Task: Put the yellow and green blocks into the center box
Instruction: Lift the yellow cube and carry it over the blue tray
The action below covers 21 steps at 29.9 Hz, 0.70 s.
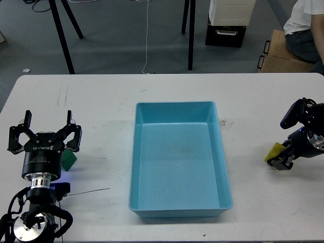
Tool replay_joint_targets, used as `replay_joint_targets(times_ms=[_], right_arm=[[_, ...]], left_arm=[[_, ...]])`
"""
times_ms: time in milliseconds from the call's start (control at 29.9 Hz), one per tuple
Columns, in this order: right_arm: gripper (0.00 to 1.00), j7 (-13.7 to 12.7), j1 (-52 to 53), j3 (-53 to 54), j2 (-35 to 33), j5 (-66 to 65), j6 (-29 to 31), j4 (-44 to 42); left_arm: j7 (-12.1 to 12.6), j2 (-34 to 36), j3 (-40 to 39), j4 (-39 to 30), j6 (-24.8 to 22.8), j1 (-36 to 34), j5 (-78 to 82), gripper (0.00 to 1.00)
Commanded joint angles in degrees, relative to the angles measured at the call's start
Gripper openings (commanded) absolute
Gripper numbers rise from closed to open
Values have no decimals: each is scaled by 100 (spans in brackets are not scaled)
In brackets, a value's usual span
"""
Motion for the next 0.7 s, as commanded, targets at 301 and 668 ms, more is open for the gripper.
replay_joint_targets(times_ms=[301,668], right_arm=[[11,0,2086,78,225,288,18,247],[12,0,3134,-827,1965,869,62,239]], left_arm=[[1,0,1,-6,8,-27,0,100],[1,0,-17,-6,8,-45,0,100]])
